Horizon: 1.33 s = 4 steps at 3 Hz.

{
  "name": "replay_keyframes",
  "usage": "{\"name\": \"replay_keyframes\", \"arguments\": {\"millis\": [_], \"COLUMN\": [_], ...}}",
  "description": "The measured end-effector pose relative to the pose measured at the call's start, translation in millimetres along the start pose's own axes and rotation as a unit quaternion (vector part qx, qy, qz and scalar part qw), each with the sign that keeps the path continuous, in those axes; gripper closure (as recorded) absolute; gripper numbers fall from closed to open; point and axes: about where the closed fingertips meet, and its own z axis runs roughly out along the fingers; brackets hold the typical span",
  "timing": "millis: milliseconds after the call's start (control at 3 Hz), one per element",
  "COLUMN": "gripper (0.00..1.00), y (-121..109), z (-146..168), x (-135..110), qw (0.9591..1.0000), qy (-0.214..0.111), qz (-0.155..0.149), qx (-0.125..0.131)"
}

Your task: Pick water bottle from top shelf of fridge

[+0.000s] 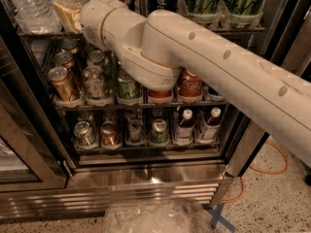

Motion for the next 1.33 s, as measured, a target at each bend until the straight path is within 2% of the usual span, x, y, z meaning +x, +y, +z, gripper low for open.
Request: {"name": "replay_keyframes", "arguments": {"millis": [333,667,1333], "gripper": [0.84,1.0,1.0], "y": [0,0,0], "z": [0,0,-1], "x": [0,0,-11], "qw": [1.0,1.0,0.9999], "qy": [0.0,0.0,-0.012], "qz": [0.0,0.0,-0.003], "qx": [0.0,0.0,-0.002]}}
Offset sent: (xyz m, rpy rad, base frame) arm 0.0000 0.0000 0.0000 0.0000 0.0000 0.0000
